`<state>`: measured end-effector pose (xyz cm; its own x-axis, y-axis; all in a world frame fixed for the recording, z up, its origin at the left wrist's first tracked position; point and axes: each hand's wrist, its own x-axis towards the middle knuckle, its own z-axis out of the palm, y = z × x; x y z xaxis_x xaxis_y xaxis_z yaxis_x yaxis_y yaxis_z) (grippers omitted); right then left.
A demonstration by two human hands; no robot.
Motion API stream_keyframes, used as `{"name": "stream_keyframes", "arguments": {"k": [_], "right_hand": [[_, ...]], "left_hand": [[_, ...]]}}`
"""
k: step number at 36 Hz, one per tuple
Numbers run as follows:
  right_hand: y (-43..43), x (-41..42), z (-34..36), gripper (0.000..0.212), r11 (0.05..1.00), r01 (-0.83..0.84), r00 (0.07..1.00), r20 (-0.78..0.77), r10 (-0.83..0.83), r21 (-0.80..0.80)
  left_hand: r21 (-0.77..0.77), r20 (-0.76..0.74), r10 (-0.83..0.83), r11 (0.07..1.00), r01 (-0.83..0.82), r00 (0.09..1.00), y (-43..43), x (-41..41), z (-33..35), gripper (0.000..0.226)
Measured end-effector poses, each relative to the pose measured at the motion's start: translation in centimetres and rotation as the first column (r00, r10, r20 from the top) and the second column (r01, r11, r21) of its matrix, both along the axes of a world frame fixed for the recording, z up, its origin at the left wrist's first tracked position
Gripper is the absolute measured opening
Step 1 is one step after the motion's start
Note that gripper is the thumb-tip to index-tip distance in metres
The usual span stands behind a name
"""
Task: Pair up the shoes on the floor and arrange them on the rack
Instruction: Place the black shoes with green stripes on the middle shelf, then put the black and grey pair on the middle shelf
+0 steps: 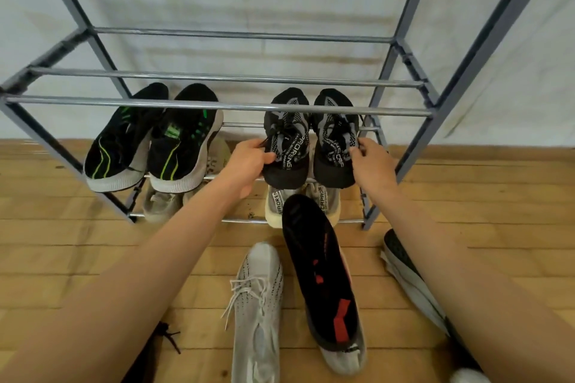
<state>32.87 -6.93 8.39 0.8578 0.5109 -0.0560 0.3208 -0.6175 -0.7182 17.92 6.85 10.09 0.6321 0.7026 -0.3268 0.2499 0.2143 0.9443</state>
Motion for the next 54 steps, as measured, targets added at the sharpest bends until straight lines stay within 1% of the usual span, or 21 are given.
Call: {"name": "stream_keyframes", "arguments": {"k": [5,9,13,16,18,22,25,27,28,30,32,35,38,41,43,45,47,49,51,52,54], "right_hand": [[0.1,0.5,0.0,0.04,0.999,0.032,0.999,-0.026,-0.032,0.005],[0.2,0.3,-0.1,0.045,1.0,0.014,0.999,-0.044,-0.013,0.024],[0.3,-0.4,-0.5,0.051,0.999,-0.038,0.998,-0.044,0.037,-0.015],[0.2,-0.5,-0.5,0.052,0.998,-0.06,0.998,-0.024,0.059,-0.033],[0.0,-0.5,-0.5,0.054,0.997,-0.079,0.997,-0.025,0.079,-0.026],[-1.3,-1.1,-0.5,0.059,0.991,-0.132,0.991,0.025,0.131,0.025],[-3.6,-2.2,-0.6,0.061,0.979,-0.192,0.971,0.156,0.18,0.067],[-5.6,-3.0,-0.8,0.059,0.965,-0.242,0.941,0.267,0.207,0.105],[-6.6,-3.3,-1.0,0.057,0.96,-0.258,0.927,0.309,0.214,0.112],[-8.9,-3.9,-1.7,0.055,0.956,-0.276,0.902,0.369,0.223,0.098],[-11.3,-4.1,-2.6,0.054,0.956,-0.284,0.878,0.421,0.228,0.074],[-14.9,-3.9,-4.3,0.052,0.967,-0.24,0.892,0.411,0.186,0.082],[-17.8,-2.7,-6.3,0.05,0.99,-0.135,0.929,0.35,0.118,0.026],[-20.1,-0.8,-8.1,0.053,0.99,-0.02,0.972,0.228,0.053,-0.141],[-21.3,0.6,-9.3,0.058,0.949,0.018,0.99,0.136,0.027,-0.315],[-22.3,1.6,-10.3,0.068,0.88,0.002,0.998,0.055,0.028,-0.476],[-23.0,2.5,-11.1,0.083,0.829,-0.044,0.999,-0.048,0.021,-0.558],[-23.4,3.2,-11.9,0.096,0.8,-0.095,0.99,-0.139,0.015,-0.592],[-23.4,3.7,-12.5,0.103,0.779,-0.153,0.979,-0.198,0.037,-0.608],[-23.4,3.8,-12.8,0.103,0.771,-0.182,0.973,-0.223,0.054,-0.61],[-23.1,4.1,-13.2,0.103,0.757,-0.223,0.965,-0.248,0.082,-0.615]], "left_hand": [[-0.025,-0.002,0.028,0.999,-0.028,1.0,0.0,0.5,-0.9,0.037],[-0.008,-0.016,0.045,0.999,-0.045,0.999,0.1,0.7,-1.4,0.038],[0.132,-0.088,0.02,0.991,-0.008,0.996,-0.2,0.8,-1.8,0.038],[0.242,-0.112,0.041,0.97,-0.012,0.993,-0.7,0.8,-2.0,0.036],[0.321,-0.114,0.057,0.947,-0.018,0.992,-1.3,0.6,-2.1,0.036],[0.41,-0.114,0.05,0.912,0.001,0.992,-3.0,-0.1,-2.3,0.036],[0.537,-0.139,0.058,0.843,0.027,0.989,-4.8,-0.9,-2.5,0.044],[0.65,-0.147,0.081,0.759,0.035,0.986,-7.0,-1.4,-2.7,0.055],[0.716,-0.129,0.072,0.696,0.042,0.989,-8.4,-1.6,-2.7,0.056],[0.815,-0.095,-0.01,0.573,0.083,0.995,-11.1,-1.7,-2.9,0.053],[0.842,-0.108,-0.153,0.511,0.173,0.982,-13.7,-1.5,-3.4,0.048],[0.811,-0.172,-0.353,0.479,0.335,0.92,-17.0,-0.7,-4.6,0.042],[0.73,-0.32,-0.484,0.421,0.538,0.814,-19.6,0.5,-6.6,0.044],[0.577,-0.454,-0.57,0.398,0.714,0.685,-21.2,1.6,-8.8,0.045],[0.441,-0.52,-0.603,0.418,0.795,0.605,-21.7,2.4,-10.0,0.046],[0.329,-0.561,-0.614,0.451,0.83,0.556,-22.1,3.3,-11.2,0.049],[0.248,-0.595,-0.607,0.484,0.839,0.526,-22.4,4.4,-12.3,0.054],[0.181,-0.613,-0.598,0.53,0.829,0.516,-22.5,5.7,-13.2,0.061],[0.128,-0.61,-0.597,0.574,0.809,0.521,-22.5,6.9,-13.8,0.067],[0.122,-0.605,-0.598,0.583,0.804,0.525,-22.5,7.5,-14.0,0.068],[0.144,-0.6,-0.6,0.568,0.81,0.528,-22.4,8.4,-14.5,0.07]]}}
